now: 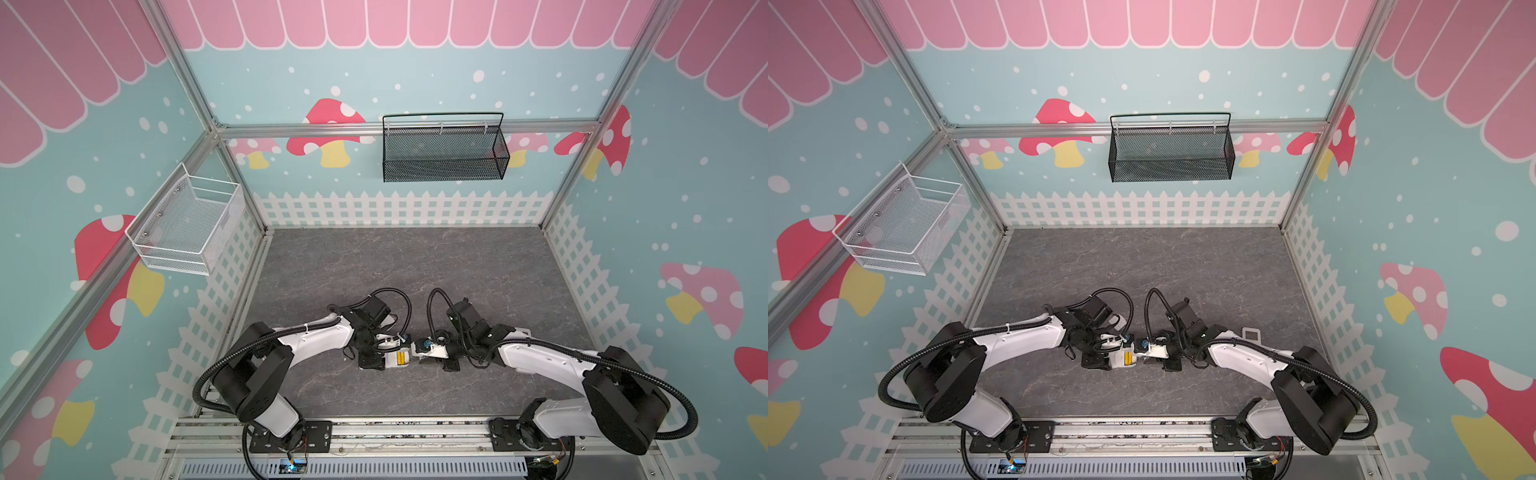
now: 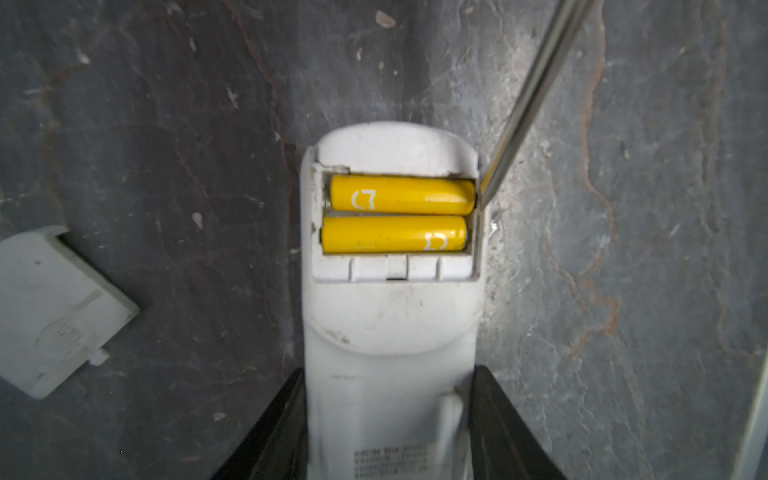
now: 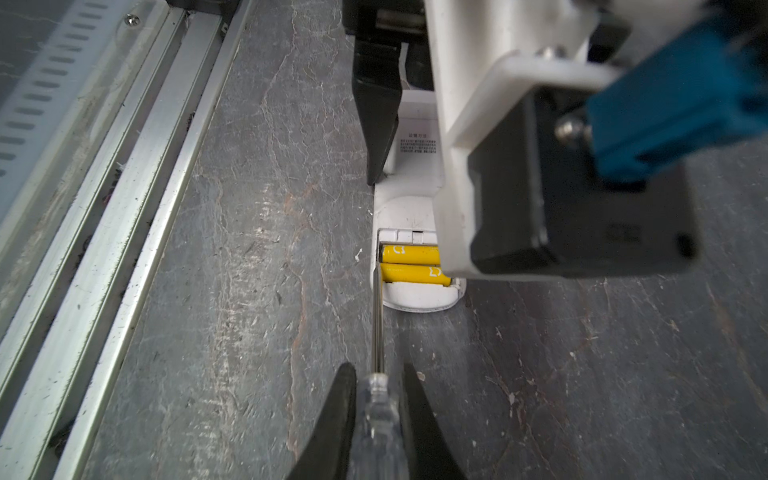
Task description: Unload the batteries from the remote control
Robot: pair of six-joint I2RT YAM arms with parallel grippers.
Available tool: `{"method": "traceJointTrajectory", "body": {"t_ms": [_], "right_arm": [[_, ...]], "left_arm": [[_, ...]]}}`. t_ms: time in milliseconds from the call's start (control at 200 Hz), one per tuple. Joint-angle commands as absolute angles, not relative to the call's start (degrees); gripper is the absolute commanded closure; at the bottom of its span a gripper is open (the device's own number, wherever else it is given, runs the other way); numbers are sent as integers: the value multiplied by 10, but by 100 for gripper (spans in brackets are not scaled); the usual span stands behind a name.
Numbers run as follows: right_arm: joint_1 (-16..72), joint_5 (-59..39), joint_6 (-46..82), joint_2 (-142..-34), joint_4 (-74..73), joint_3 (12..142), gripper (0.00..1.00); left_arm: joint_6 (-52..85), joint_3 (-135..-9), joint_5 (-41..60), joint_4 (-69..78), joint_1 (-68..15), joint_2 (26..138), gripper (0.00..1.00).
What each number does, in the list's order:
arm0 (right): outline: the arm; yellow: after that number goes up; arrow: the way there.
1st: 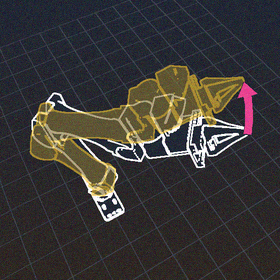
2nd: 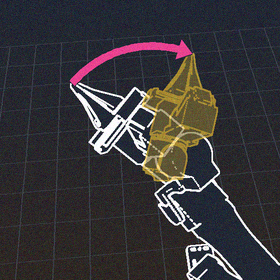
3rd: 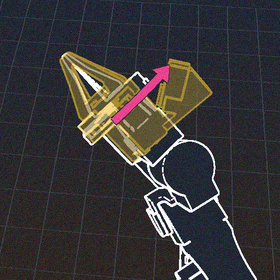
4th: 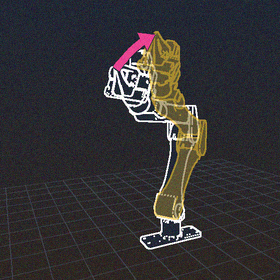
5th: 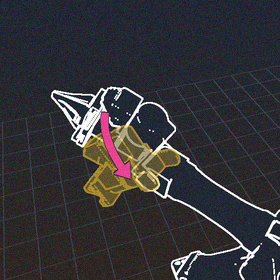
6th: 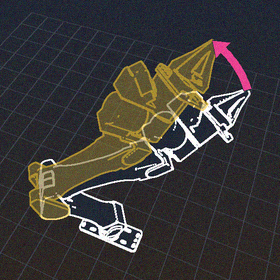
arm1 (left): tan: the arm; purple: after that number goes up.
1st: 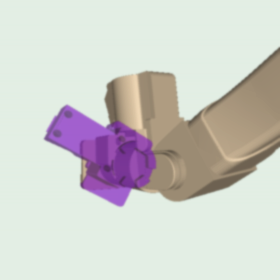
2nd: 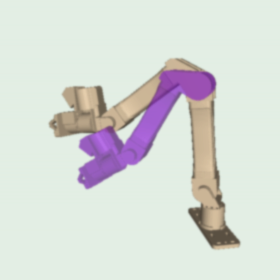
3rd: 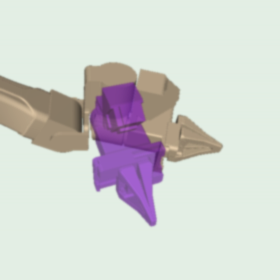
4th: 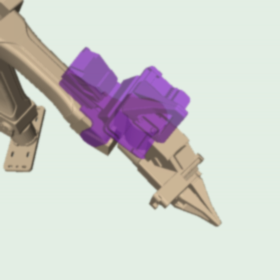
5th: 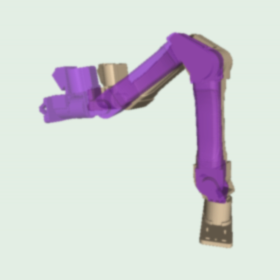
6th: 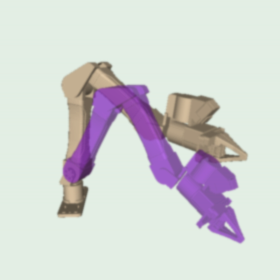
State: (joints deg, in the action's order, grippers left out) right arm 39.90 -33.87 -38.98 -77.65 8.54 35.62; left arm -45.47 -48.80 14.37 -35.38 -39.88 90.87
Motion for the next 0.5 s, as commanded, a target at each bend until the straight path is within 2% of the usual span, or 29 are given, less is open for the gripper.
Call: {"method": "traceJointTrajectory", "body": {"t_ms": [0, 270, 495], "right_arm": [[408, -346, -405, -789, 94, 355, 100], [414, -334, -437, -799, 119, 364, 100], [430, -236, -479, -795, 131, 360, 100]], "left_arm": [[-470, -488, 159, -387, -400, 918, 94], [-471, -485, 159, -384, -400, 915, 94], [-471, -483, 161, -383, -400, 915, 94]]}}
